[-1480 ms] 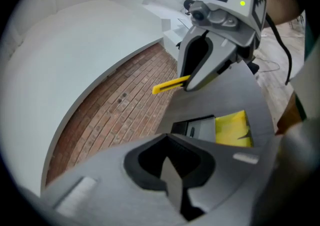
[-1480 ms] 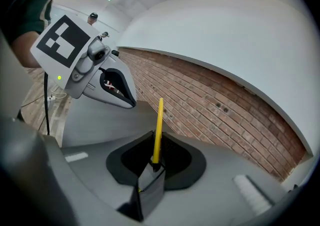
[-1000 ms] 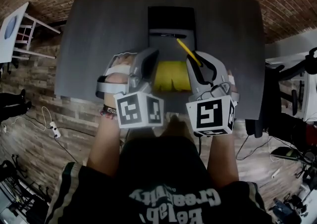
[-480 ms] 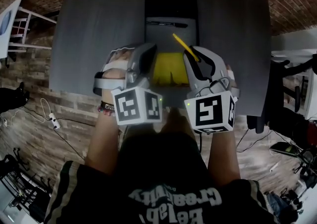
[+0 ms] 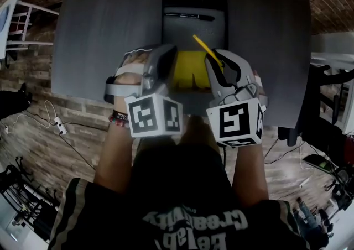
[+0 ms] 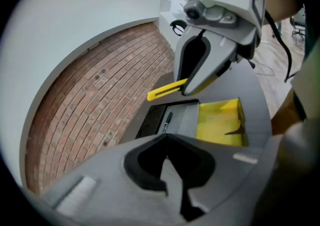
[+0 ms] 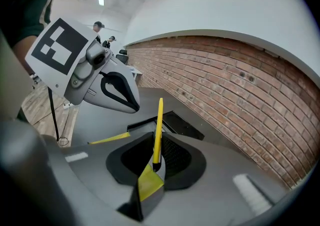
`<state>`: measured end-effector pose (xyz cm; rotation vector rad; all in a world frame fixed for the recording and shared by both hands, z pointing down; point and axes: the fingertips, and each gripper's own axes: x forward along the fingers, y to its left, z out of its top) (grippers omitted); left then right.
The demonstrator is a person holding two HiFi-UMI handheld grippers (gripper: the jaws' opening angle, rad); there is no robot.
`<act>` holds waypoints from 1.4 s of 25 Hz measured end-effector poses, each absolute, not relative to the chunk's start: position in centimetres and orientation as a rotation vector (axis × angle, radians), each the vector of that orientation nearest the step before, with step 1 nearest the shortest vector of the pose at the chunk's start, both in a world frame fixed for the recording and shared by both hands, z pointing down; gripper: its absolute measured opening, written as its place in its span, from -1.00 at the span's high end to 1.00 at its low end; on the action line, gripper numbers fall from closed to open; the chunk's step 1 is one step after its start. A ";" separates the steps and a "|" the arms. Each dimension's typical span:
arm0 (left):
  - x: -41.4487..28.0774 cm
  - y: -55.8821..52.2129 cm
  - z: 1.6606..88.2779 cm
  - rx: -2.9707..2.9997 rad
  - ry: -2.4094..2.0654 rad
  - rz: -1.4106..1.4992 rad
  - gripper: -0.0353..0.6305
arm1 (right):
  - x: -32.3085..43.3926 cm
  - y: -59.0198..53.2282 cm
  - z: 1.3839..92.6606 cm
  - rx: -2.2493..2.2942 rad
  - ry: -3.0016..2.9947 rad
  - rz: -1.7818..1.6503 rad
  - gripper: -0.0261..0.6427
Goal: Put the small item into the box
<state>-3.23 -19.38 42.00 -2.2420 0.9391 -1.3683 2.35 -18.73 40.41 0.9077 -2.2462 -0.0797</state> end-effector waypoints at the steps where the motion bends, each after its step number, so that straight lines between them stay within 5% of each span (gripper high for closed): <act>1: -3.3 -19.3 42.4 -2.246 0.938 -1.374 0.89 | 2.4 -18.7 40.8 0.904 -2.248 -0.065 0.75; 35: -3.4 -17.2 52.0 -2.387 0.879 -1.545 0.89 | 1.8 -16.5 51.6 0.711 -2.201 0.147 0.75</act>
